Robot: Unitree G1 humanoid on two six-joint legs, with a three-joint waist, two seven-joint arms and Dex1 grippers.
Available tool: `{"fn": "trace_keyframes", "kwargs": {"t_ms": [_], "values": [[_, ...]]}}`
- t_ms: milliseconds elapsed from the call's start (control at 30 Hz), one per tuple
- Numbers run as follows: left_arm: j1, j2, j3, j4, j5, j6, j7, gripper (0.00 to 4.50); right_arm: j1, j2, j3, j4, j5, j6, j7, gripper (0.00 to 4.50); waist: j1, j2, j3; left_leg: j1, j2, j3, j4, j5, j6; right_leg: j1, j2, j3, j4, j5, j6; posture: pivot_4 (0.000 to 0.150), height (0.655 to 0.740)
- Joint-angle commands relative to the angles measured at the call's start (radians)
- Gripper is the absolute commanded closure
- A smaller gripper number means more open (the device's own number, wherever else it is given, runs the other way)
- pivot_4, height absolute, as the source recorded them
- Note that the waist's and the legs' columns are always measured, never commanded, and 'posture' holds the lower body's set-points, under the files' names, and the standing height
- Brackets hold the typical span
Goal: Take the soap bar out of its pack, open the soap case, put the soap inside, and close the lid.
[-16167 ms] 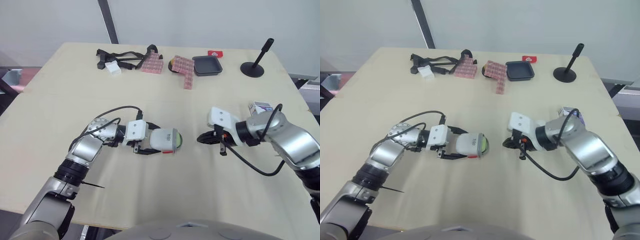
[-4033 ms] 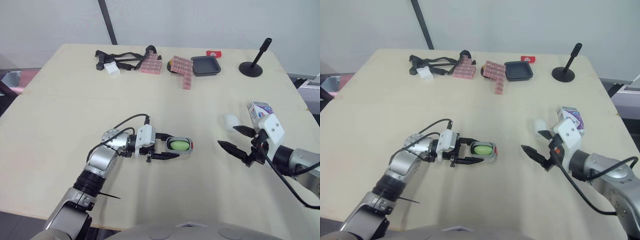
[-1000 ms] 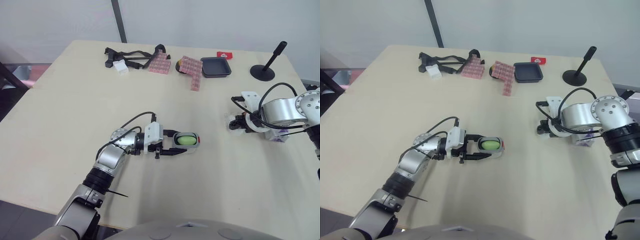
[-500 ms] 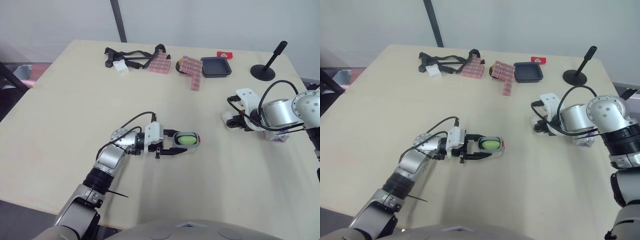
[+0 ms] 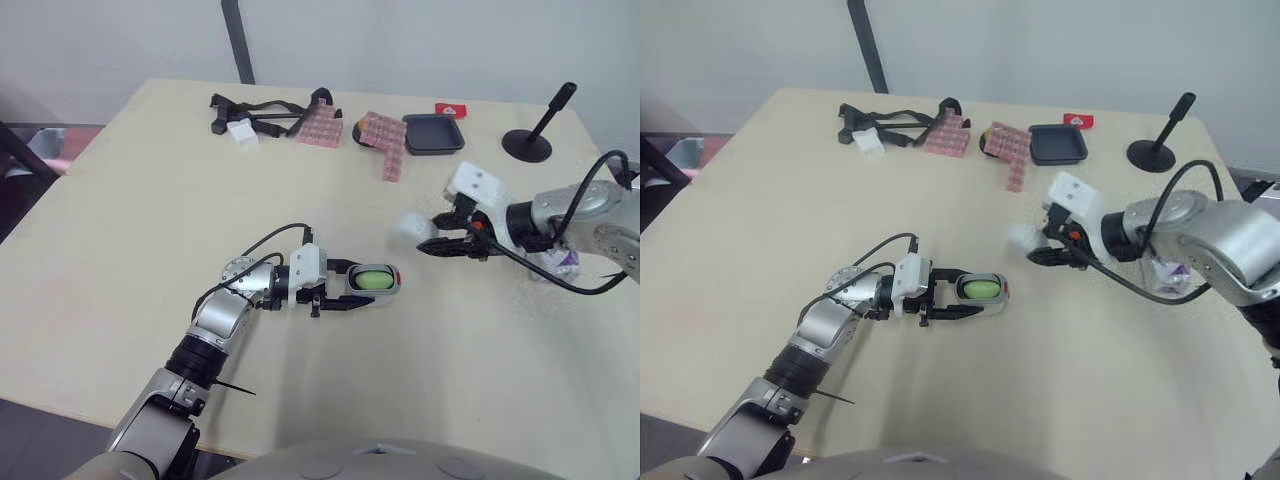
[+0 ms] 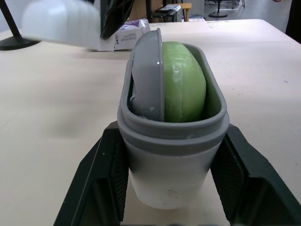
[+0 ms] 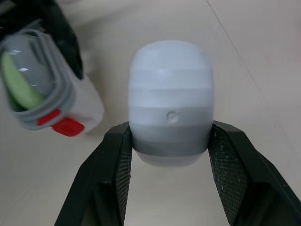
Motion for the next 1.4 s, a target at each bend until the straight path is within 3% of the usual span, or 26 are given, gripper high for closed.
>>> {"fn": "trace_keyframes", "kwargs": {"t_ms": [33, 267, 567, 1400], "values": [[-0.005, 0.007, 0.004, -0.02, -0.004, -0.002, -0.002, 2.59, -0.048, -0.023, -0.006, -0.052, -0.091, -0.041, 0.136, 2.59, -0.002, 0.0, 0.0, 0.0, 0.001, 0.0, 0.001, 0.0, 0.0, 0.0, 0.0, 0.0, 0.0, 0.0, 0.0, 0.15, 0.7374], [-0.014, 0.007, 0.003, -0.009, -0.003, -0.003, -0.005, 2.59, -0.186, -0.039, 0.054, -0.155, -0.173, 0.029, 0.345, 2.59, -0.005, 0.0, 0.0, 0.0, 0.005, 0.001, 0.004, 0.0, 0.002, -0.001, 0.0, 0.001, 0.003, 0.0, 0.0, 0.15, 0.7374], [-0.028, -0.008, 0.003, 0.014, 0.001, -0.002, 0.001, 2.59, -0.334, 0.071, 0.181, -0.246, -0.258, 0.224, 0.329, 2.59, -0.012, 0.0, 0.0, 0.0, 0.006, 0.001, 0.006, 0.0, 0.002, -0.002, 0.001, 0.002, 0.004, 0.0, -0.001, 0.15, 0.7374], [-0.033, -0.025, 0.004, 0.022, 0.01, -0.004, 0.025, 2.59, -0.395, 0.231, 0.368, -0.209, -0.382, 0.283, 0.334, 2.59, -0.015, 0.0, -0.001, 0.002, 0.006, 0.002, 0.008, 0.0, 0.002, -0.002, 0.001, 0.004, 0.012, 0.0, -0.001, 0.15, 0.7374]]}}
